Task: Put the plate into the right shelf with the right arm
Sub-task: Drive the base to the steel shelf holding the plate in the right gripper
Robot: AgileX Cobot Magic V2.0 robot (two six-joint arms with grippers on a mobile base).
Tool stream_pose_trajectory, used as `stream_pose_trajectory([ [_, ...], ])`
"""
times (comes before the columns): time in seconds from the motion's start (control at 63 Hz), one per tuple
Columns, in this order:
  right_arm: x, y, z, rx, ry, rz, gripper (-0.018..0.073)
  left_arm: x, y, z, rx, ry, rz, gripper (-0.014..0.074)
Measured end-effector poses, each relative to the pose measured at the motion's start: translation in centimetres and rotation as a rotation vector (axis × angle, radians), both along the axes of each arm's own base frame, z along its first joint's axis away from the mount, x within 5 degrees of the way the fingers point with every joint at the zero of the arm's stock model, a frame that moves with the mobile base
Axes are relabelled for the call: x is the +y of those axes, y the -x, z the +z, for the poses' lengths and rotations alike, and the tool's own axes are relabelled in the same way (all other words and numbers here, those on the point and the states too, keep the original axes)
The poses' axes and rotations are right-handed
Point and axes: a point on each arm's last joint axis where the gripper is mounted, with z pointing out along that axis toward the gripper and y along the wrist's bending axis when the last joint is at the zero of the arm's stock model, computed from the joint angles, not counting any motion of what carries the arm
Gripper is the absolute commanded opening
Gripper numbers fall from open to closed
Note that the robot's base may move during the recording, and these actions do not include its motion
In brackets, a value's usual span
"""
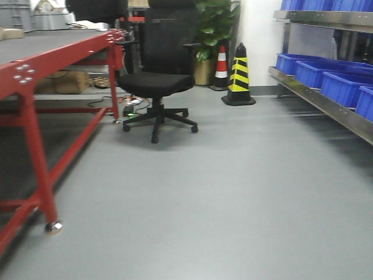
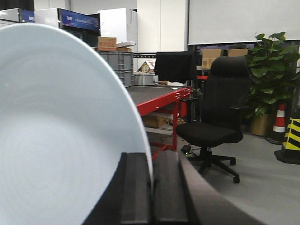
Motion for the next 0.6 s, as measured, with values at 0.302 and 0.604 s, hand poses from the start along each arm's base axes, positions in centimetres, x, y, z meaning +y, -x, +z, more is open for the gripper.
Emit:
stream_pose_trajectory([
  [0.302,0.00,0.00,0.00,0.000,0.000,0.000,0.0057,0.00,0.00,0.00,0.000,0.000,0.000,-0.0047],
  [0.604,0.00,0.00,0.00,0.000,0.000,0.000,0.0057,0.00,0.00,0.00,0.000,0.000,0.000,-0.0047],
])
